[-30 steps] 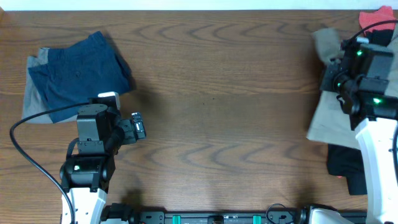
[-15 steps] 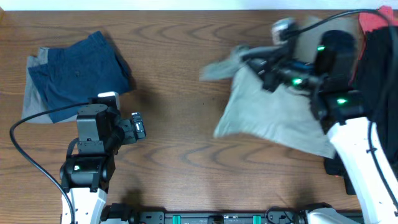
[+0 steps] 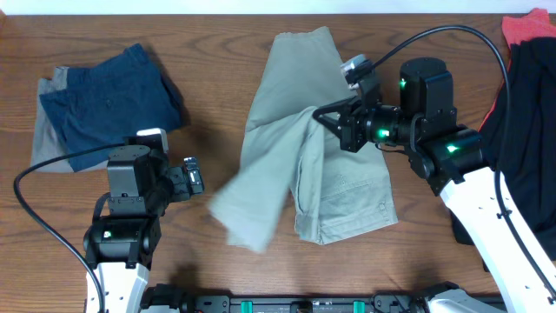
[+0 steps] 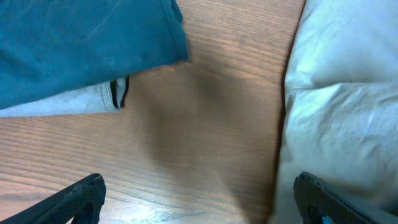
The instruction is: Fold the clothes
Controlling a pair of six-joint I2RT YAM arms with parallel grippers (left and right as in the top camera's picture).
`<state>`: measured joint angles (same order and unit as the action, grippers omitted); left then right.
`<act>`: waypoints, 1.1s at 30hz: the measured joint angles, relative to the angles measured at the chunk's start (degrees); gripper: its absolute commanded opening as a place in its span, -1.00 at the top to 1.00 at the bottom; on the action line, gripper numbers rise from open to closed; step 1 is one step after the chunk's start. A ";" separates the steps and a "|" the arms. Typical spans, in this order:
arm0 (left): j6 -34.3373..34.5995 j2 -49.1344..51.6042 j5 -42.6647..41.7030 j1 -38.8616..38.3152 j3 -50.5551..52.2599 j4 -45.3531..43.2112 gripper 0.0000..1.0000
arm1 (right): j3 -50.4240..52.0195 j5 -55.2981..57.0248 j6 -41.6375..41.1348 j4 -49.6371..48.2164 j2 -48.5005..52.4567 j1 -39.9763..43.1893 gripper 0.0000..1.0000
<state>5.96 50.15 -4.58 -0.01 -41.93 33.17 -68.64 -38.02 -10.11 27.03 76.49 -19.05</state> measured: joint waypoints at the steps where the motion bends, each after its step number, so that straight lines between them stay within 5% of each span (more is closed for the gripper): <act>1: 0.00 0.00 -0.02 0.00 0.00 0.00 -0.96 | 0.00 2.36 0.02 0.48 0.00 0.07 0.98; 11: 0.00 0.00 -0.02 0.00 0.00 0.00 -0.96 | 0.00 13.57 0.57 -1.29 0.00 0.07 0.98; 15: 0.00 0.00 -0.02 0.00 0.00 0.02 -0.96 | -0.04 32.79 -5.75 -1.51 0.00 1.16 0.99; 25: 0.00 0.00 0.00 0.00 0.00 0.02 -0.96 | -0.31 66.62 -29.55 26.25 0.76 23.58 0.97; 28: 0.00 0.00 -0.02 0.00 0.00 0.02 -0.96 | -0.31 69.61 -32.68 30.95 1.88 29.29 0.79; 30: 0.00 0.00 -0.02 0.00 0.00 0.02 -0.96 | -0.31 71.19 -34.10 32.35 2.38 32.76 0.50; 33: 0.00 0.00 -0.02 0.00 0.00 0.00 -0.96 | -0.31 71.91 -34.49 32.68 2.43 35.32 0.40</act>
<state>5.96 50.15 -4.60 -0.01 -41.93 33.17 -68.95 33.89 -44.60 59.70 78.91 16.27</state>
